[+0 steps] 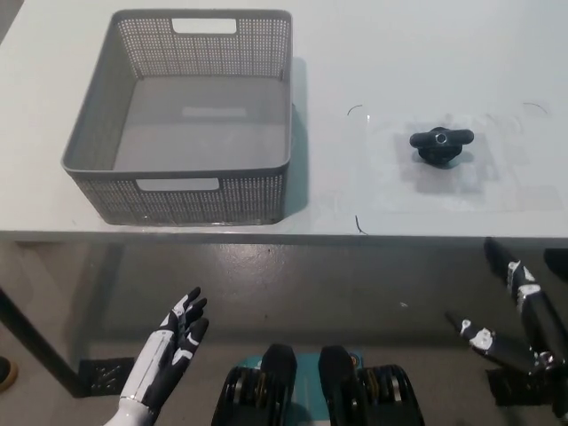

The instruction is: Use the right hand to pick up a webcam and put it into a container on the left side

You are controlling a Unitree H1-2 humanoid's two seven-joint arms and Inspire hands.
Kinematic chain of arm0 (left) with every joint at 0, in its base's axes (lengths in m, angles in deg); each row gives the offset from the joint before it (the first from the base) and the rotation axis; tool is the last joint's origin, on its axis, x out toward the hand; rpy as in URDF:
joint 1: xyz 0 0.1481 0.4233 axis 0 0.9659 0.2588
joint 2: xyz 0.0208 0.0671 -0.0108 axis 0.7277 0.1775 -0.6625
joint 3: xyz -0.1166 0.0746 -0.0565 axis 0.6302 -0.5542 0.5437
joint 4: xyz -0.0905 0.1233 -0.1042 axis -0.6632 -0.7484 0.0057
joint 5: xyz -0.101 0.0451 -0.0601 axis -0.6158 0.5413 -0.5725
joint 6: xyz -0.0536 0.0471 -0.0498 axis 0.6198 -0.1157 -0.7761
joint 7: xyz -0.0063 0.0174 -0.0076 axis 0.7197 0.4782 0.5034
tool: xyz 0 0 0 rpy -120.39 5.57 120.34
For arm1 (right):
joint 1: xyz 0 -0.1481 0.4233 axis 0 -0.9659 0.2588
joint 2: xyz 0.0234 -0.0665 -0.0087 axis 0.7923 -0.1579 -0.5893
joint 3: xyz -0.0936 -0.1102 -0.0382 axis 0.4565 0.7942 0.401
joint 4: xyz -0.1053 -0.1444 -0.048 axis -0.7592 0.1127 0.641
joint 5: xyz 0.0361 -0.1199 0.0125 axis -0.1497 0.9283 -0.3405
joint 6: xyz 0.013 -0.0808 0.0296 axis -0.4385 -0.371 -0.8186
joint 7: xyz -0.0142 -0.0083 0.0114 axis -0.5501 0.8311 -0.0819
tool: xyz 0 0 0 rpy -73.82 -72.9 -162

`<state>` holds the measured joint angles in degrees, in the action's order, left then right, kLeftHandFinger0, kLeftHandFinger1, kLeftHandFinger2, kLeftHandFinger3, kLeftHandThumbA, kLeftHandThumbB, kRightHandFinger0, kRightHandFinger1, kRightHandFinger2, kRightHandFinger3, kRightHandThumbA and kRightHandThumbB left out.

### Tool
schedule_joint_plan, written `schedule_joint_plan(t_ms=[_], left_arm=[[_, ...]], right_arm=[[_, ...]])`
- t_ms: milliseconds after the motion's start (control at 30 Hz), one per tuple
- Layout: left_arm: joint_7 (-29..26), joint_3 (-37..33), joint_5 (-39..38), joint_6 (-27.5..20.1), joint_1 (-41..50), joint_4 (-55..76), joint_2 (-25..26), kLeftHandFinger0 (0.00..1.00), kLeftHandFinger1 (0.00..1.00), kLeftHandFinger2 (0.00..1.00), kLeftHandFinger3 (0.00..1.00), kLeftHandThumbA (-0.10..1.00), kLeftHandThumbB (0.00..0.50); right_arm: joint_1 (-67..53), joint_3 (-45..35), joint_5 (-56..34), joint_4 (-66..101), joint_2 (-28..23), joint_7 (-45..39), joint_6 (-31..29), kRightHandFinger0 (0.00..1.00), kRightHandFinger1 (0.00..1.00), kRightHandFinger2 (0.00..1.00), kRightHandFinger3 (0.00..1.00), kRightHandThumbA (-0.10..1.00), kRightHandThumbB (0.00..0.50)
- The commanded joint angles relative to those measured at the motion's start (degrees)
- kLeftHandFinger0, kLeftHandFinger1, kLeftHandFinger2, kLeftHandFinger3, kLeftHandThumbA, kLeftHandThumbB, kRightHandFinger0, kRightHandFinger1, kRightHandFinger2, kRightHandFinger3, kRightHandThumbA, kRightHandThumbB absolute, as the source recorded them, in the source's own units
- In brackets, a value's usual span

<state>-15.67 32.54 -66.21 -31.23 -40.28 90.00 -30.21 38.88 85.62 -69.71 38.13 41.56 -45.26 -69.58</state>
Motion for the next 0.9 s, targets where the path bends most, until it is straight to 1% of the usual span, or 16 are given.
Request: schedule_joint_plan(t_ms=[0, 33, 67, 100, 167, 233, 267, 300, 400, 467, 500, 600, 633, 733, 833, 867], left_arm=[[0.18, 0.43, 0.4, -2.32, -0.03, 2.02, 0.46, 1.0, 1.0, 1.0, 1.0, 0.89, 0.024], [0.15, 0.81, 0.09, -2.58, -0.16, 1.95, 0.69, 1.0, 1.0, 1.0, 1.0, 0.91, 0.045], [0.11, 1.04, -0.02, -2.73, -0.22, 1.99, 0.83, 1.0, 1.0, 1.0, 1.0, 0.92, 0.047], [0.07, 1.18, 0.01, -2.79, -0.18, 2.17, 0.96, 1.0, 1.0, 1.0, 1.0, 0.92, 0.049], [0.09, 1.27, 0.01, -2.78, -0.17, 2.23, 0.97, 1.0, 1.0, 1.0, 1.0, 0.93, 0.049], [-0.02, 1.66, -0.31, -2.47, -0.14, 2.68, 0.93, 1.0, 1.0, 1.0, 1.0, 0.92, 0.025], [0.0, 1.68, -0.3, -2.47, -0.14, 2.68, 0.92, 1.0, 1.0, 1.0, 1.0, 0.92, 0.025], [0.03, 1.86, -0.71, -3.26, -0.2, 2.26, 0.9, 1.0, 1.0, 1.0, 1.0, 0.92, 0.026], [-0.01, 2.17, -0.76, -3.01, 0.01, 2.57, 0.93, 1.0, 1.0, 1.0, 1.0, 0.93, 0.019], [0.08, 2.27, -0.73, -3.03, 0.02, 2.57, 0.89, 1.0, 1.0, 1.0, 1.0, 0.93, 0.018], [-0.12, 2.42, -0.57, -2.6, 0.1, 3.16, 0.68, 1.0, 1.0, 1.0, 1.0, 0.92, 0.006], [0.02, 2.6, -0.48, -2.57, 0.12, 3.23, 0.55, 1.0, 1.0, 1.0, 1.0, 0.91, 0.005], [-0.02, 3.15, -0.52, -3.03, -0.21, 3.12, 1.07, 1.0, 1.0, 1.0, 1.0, 0.93, 0.009], [0.0, 3.47, -0.43, -2.9, -0.07, 3.3, 0.95, 1.0, 1.0, 1.0, 1.0, 0.94, 0.002], [0.01, 3.59, -0.19, -2.88, -0.07, 3.38, 0.86, 1.0, 1.0, 1.0, 1.0, 0.94, 0.0], [0.09, 3.67, -0.16, -2.82, -0.12, 3.6, 0.96, 1.0, 1.0, 1.0, 1.0, 0.96, 0.0]], right_arm=[[4.65, -0.1, 12.97, 8.78, -4.35, 0.39, 4.85, 1.0, 1.0, 1.0, 1.0, 0.87, 0.377], [9.71, 0.21, 15.43, 12.48, -6.57, -2.59, 9.73, 1.0, 1.0, 1.0, 1.0, 0.89, 0.425], [12.89, 0.45, 16.67, 14.71, -7.81, -4.35, 12.96, 1.0, 1.0, 1.0, 1.0, 0.89, 0.437], [14.43, 0.63, 16.93, 15.64, -8.17, -5.08, 14.64, 1.0, 1.0, 1.0, 1.0, 0.88, 0.439], [14.61, 1.05, 17.1, 15.92, -8.37, -5.03, 15.5, 1.0, 1.0, 1.0, 1.0, 0.88, 0.44], [20.72, 1.59, 19.18, 19.13, -9.32, -7.03, 20.26, 1.0, 1.0, 1.0, 1.0, 0.94, 0.432], [20.77, 1.73, 19.23, 19.25, -9.41, -7.03, 20.6, 1.0, 1.0, 1.0, 1.0, 0.94, 0.433], [26.2, 2.18, 19.64, 18.67, -9.73, -7.72, 21.84, 1.0, 1.0, 1.0, 1.0, 0.96, 0.428], [33.3, 3.88, 20.63, 12.58, -9.76, -7.43, 21.46, 1.0, 1.0, 1.0, 1.0, 0.98, 0.429], [33.48, 4.16, 20.73, 12.58, -9.87, -7.38, 21.93, 1.0, 1.0, 1.0, 1.0, 0.98, 0.429], [39.47, 5.85, 21.59, 7.25, -10.44, -8.58, 22.04, 1.0, 1.0, 1.0, 1.0, 0.97, 0.429], [40.34, 6.42, 21.66, 6.55, -10.72, -8.56, 22.44, 1.0, 1.0, 1.0, 1.0, 0.97, 0.43], [47.14, 8.85, 22.79, -1.12, -10.04, -9.01, 21.8, 1.0, 1.0, 1.0, 1.0, 0.96, 0.446], [52.74, 11.29, 23.76, -7.73, -10.08, -9.91, 21.53, 1.0, 1.0, 1.0, 1.0, 0.97, 0.467], [54.29, 12.25, 23.97, -9.78, -10.2, -9.8, 21.82, 1.0, 1.0, 1.0, 1.0, 0.97, 0.469], [56.39, 13.2, 24.6, -13.06, -10.11, -9.6, 21.44, 1.0, 1.0, 1.0, 1.0, 1.0, 0.494]])
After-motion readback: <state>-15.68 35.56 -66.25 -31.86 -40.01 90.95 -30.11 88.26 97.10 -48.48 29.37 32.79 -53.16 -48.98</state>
